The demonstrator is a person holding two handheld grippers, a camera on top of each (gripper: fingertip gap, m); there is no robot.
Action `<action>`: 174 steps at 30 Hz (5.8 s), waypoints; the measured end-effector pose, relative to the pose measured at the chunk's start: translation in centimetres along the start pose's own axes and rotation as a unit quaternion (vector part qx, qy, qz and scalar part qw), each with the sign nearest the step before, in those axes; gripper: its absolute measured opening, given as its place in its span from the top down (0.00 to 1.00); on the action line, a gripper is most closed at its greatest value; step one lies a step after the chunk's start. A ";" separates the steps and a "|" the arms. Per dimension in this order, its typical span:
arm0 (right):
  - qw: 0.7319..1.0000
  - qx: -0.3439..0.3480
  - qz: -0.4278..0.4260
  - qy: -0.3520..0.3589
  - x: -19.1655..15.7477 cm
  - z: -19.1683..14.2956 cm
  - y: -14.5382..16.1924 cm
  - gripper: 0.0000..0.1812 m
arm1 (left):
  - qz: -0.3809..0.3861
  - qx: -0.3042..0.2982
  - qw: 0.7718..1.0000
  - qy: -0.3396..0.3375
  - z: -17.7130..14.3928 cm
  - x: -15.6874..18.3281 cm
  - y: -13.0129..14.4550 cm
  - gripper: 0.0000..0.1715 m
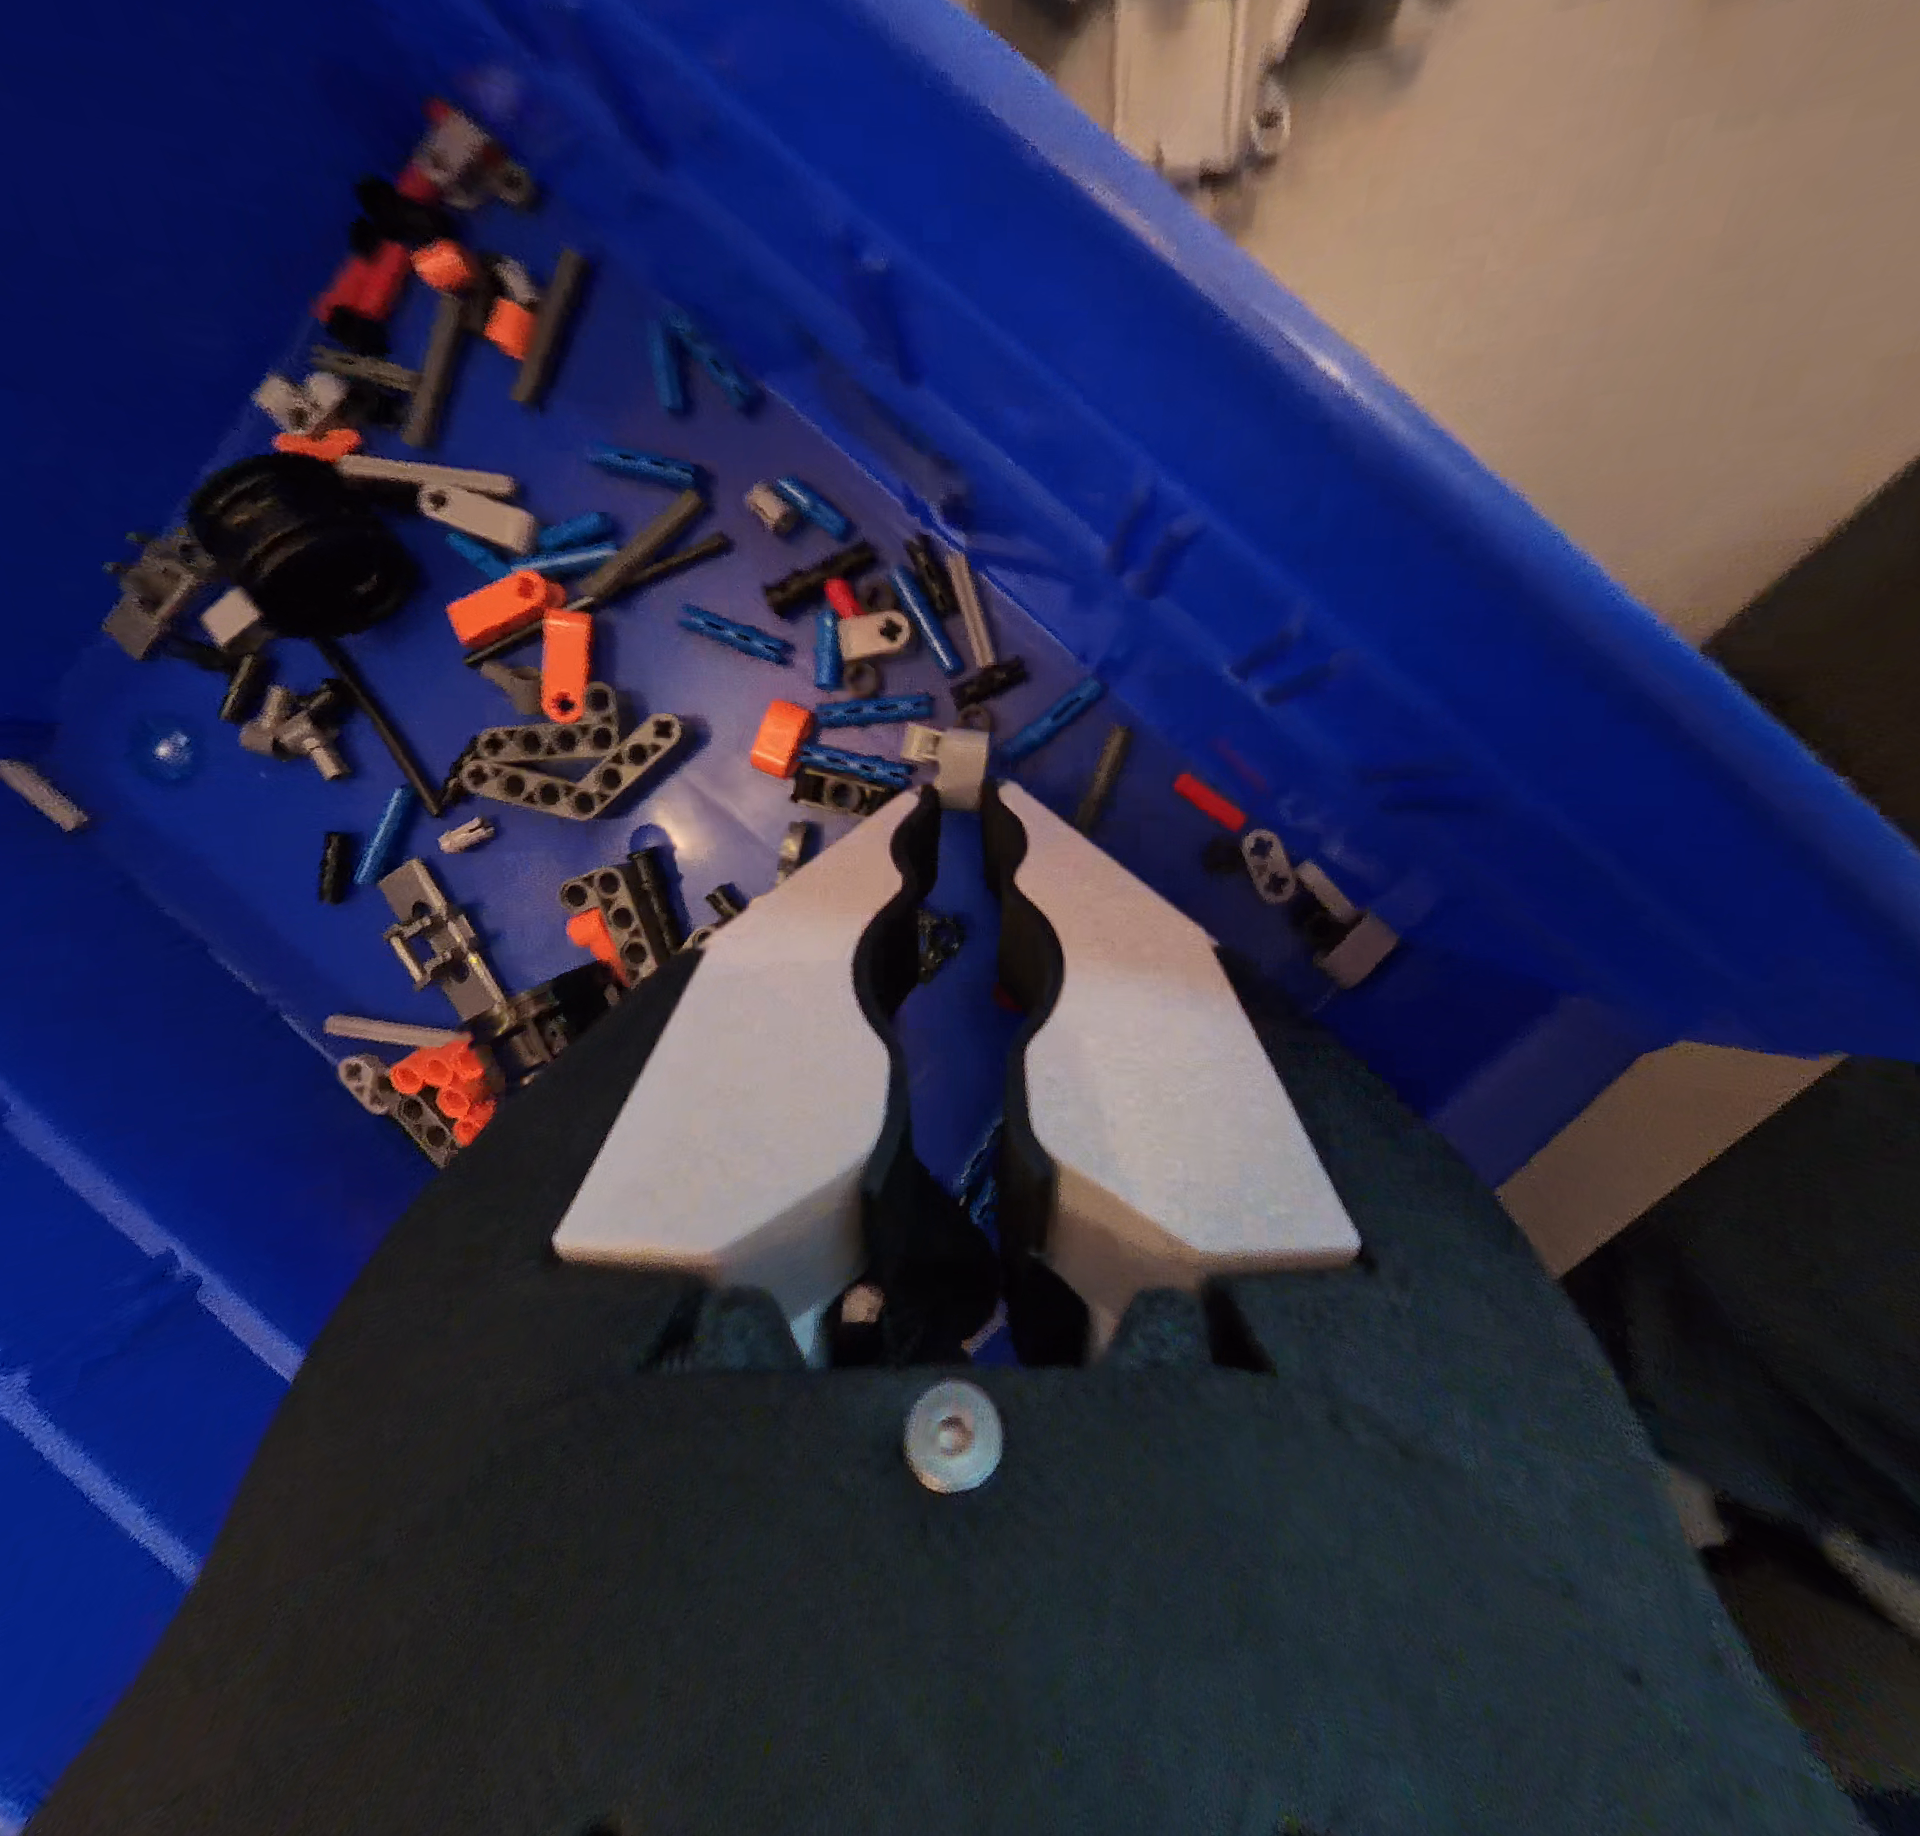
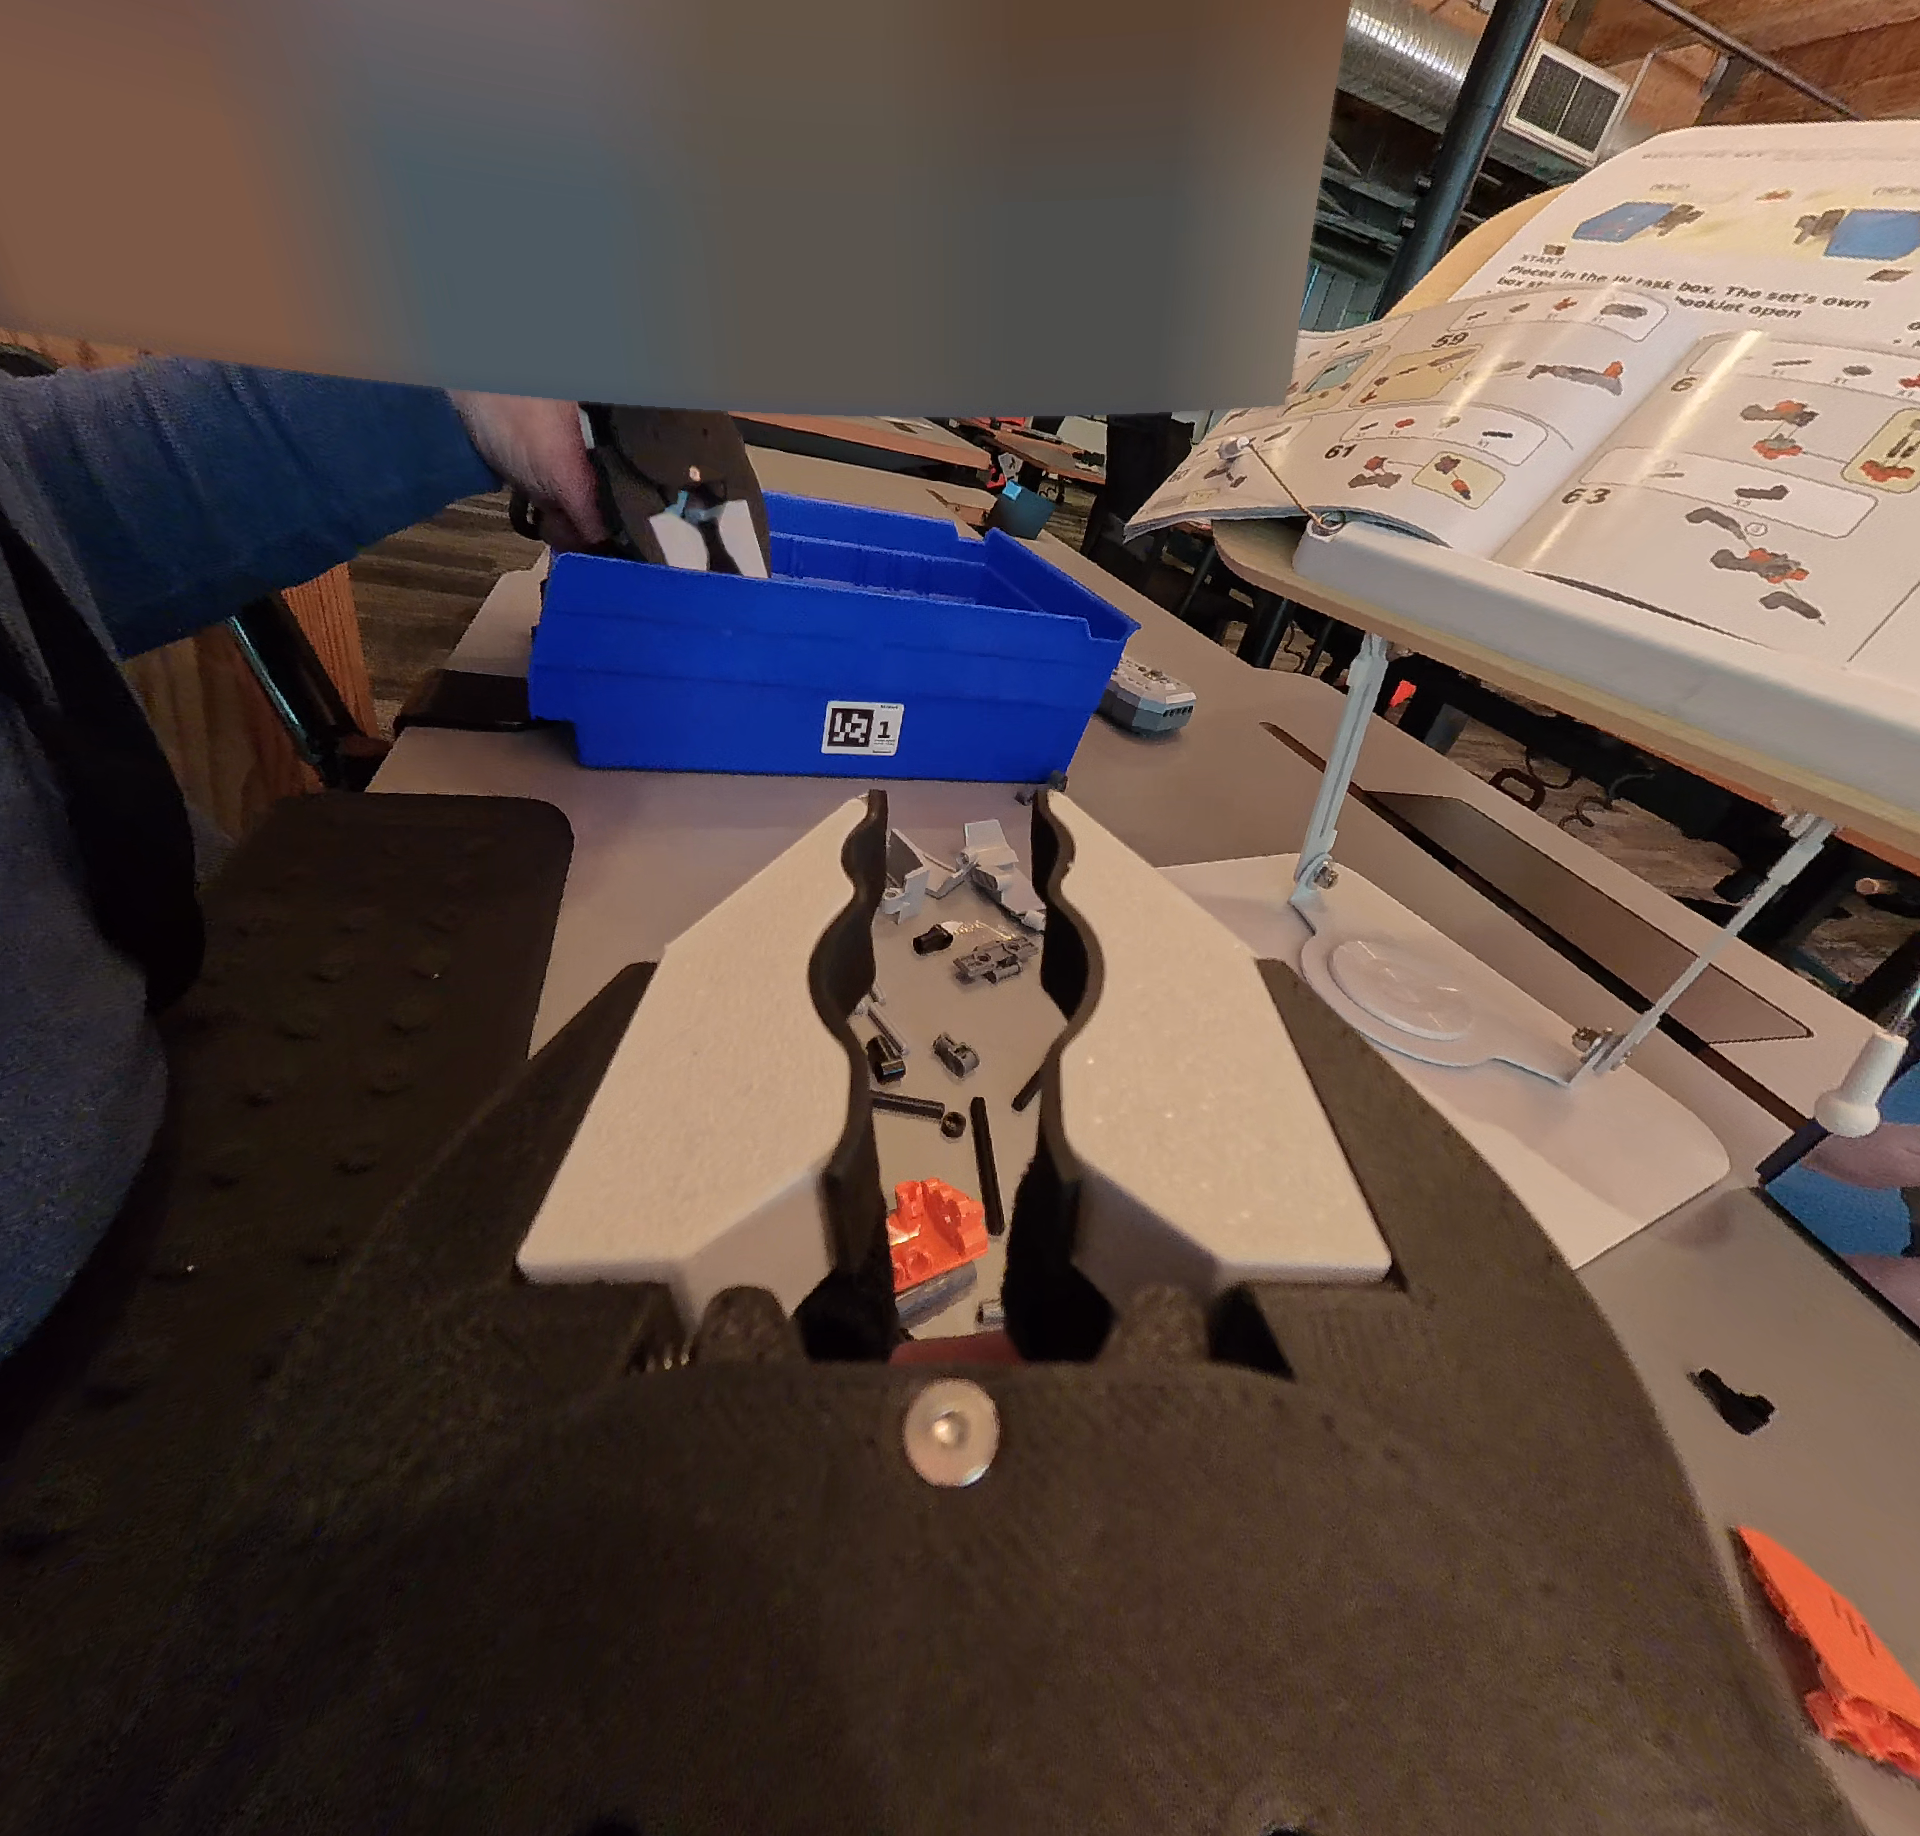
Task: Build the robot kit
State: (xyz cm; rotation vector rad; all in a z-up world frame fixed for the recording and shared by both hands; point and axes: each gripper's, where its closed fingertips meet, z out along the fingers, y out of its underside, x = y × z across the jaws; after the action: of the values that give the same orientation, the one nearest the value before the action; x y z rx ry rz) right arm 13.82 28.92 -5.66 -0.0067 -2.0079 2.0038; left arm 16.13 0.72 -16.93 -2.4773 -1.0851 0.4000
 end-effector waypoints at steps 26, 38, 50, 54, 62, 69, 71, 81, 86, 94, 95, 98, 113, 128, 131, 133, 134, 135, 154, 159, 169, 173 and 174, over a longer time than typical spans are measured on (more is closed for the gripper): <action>0.974 -0.031 -0.221 0.025 -4.4 1.1 -3.4 0.83 | 0.023 0.310 0.926 0.214 -9.7 17.5 -17.7 0.97; 0.937 -0.084 -0.339 0.008 -2.0 -3.5 -1.9 0.87 | 0.054 0.263 0.904 0.333 -2.2 23.5 -23.8 0.97; 0.913 -0.139 -0.380 -0.048 -1.8 -6.8 1.2 0.89 | 0.088 0.182 0.885 0.419 0.6 26.3 -25.1 0.97; 0.900 -0.154 -0.401 -0.070 -2.6 -7.2 2.4 0.92 | 0.109 0.142 0.886 0.427 1.2 27.4 -24.5 0.97; 0.914 -0.173 -0.355 -0.091 -2.4 -8.2 3.6 0.97 | 0.116 0.131 0.897 0.406 2.5 27.8 -25.3 0.95; 0.958 -0.157 -0.226 -0.080 -0.4 -8.6 3.4 0.97 | 0.213 0.249 0.906 0.267 2.6 26.7 -25.9 0.87; 0.964 -0.152 -0.201 -0.084 -0.3 -8.5 3.4 0.97 | 0.238 0.274 0.905 0.223 2.9 26.5 -26.1 0.88; 0.980 -0.134 -0.114 -0.092 -0.1 -8.2 3.2 0.97 | 0.282 0.336 0.891 0.118 3.9 25.9 -27.2 0.88; 0.989 -0.116 -0.020 -0.088 1.1 -8.4 2.7 0.97 | 0.334 0.379 0.863 0.014 3.4 25.6 -28.3 0.87; 0.988 -0.130 0.007 -0.080 1.4 -8.6 3.7 0.97 | 0.350 0.399 0.847 -0.035 4.1 25.7 -28.8 0.89; 0.988 -0.135 0.010 -0.080 1.4 -8.6 3.9 0.97 | 0.351 0.398 0.847 -0.036 4.3 25.6 -28.8 0.89; 0.987 -0.133 0.021 -0.083 1.3 -8.6 3.9 0.97 | 0.350 0.399 0.846 -0.042 4.5 25.4 -28.8 0.90; 0.983 -0.112 0.105 -0.100 1.3 -8.6 3.1 0.97 | 0.389 0.418 0.818 -0.074 4.3 26.0 -29.1 0.92; 0.980 -0.108 0.127 -0.104 1.2 -8.5 2.8 0.97 | 0.404 0.414 0.812 -0.085 4.4 25.9 -28.9 1.00; 0.980 -0.107 0.131 -0.104 1.2 -8.6 2.8 0.97 | 0.404 0.411 0.813 -0.088 4.5 25.7 -28.8 1.00; 0.979 -0.107 0.136 -0.106 1.2 -8.6 2.8 0.97 | 0.405 0.410 0.812 -0.090 4.5 25.6 -28.8 1.00; 0.979 -0.108 0.135 -0.105 1.3 -8.6 2.8 0.97 | 0.405 0.411 0.812 -0.091 4.5 25.6 -28.8 1.00; 0.979 -0.108 0.135 -0.104 1.3 -8.6 2.9 0.97 | 0.404 0.411 0.812 -0.089 4.5 25.6 -28.8 1.00; 0.969 -0.233 0.034 -0.078 1.9 -10.1 6.6 0.97 | 0.375 0.376 0.838 -0.124 4.1 23.1 -28.5 0.97; 0.941 -0.314 0.016 -0.128 -0.4 -11.0 9.7 0.97 | 0.333 0.363 0.858 -0.145 0.8 21.5 -26.5 0.94; 0.915 -0.374 -0.019 -0.150 -1.6 -11.6 12.3 0.97 | 0.271 0.288 0.895 -0.208 -5.7 15.4 -19.2 0.93; 0.909 -0.386 -0.025 -0.152 -1.8 -11.7 12.9 0.97 | 0.248 0.249 0.917 -0.190 -5.3 14.7 -17.0 0.92; 0.909 -0.386 -0.022 -0.155 -1.9 -11.7 12.9 0.97 | 0.242 0.240 0.922 -0.181 -4.9 14.8 -16.6 0.92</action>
State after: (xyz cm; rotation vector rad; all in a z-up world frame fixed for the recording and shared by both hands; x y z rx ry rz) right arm 15.47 40.24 -18.94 0.1936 -2.8405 1.1043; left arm 17.36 20.84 -6.27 -2.2311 -0.3879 1.1580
